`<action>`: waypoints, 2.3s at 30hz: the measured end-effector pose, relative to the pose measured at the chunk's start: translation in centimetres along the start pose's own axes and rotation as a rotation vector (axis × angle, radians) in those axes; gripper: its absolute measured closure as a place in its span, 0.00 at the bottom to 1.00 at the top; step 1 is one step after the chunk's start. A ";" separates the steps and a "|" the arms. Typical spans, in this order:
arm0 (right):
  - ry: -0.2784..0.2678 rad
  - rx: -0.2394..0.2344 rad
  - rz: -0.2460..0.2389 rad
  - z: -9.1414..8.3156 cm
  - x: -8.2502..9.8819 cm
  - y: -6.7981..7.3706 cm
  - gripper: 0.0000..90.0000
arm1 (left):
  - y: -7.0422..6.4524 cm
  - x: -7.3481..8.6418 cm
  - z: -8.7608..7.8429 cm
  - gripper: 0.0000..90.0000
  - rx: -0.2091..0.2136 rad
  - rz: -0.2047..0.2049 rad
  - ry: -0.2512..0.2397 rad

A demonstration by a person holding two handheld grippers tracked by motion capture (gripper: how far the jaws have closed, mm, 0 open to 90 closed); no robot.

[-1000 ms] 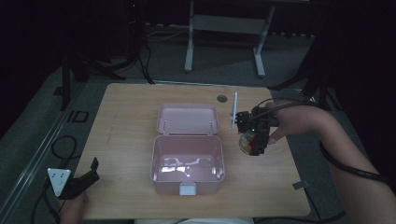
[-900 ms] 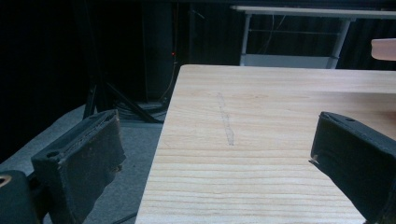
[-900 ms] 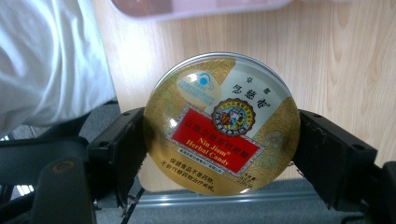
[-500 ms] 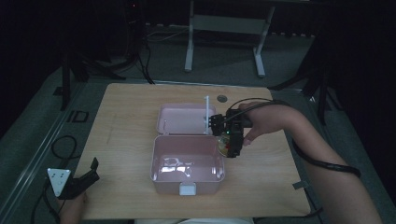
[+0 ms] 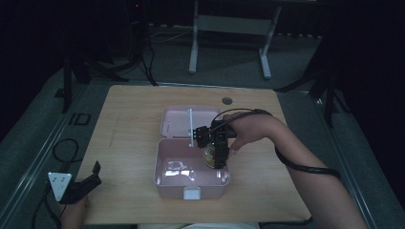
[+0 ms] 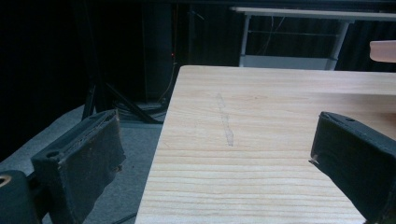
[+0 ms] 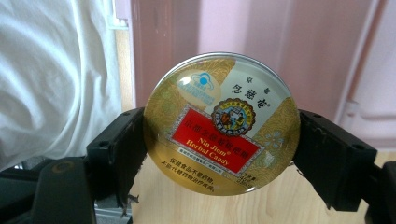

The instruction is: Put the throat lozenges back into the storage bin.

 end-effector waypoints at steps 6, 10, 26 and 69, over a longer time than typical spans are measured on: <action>-0.016 -0.018 0.011 1.9 0.1 -0.3 0.23 | 0.0 0.0 0.0 0.03 0.002 0.004 0.004; -0.022 -0.031 0.016 3.4 0.2 -0.6 0.23 | 0.0 0.0 0.0 0.03 0.000 0.003 0.002; -0.003 -0.061 0.022 9.0 0.4 -1.2 0.23 | 0.0 0.0 0.0 0.03 0.001 0.000 0.002; -0.230 -0.021 0.030 4.4 2.2 -0.5 0.13 | 0.0 0.0 0.0 0.03 0.004 -0.003 0.001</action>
Point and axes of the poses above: each handheld gripper's, and its own axes: z roughly forward along the jaws, x roughly out of its underside, y roughly to its left, the point moved 3 cm from there along z, roughly forward along the jaws, and after that the axes turned 7 degrees about -y, right-handed, at the moved point
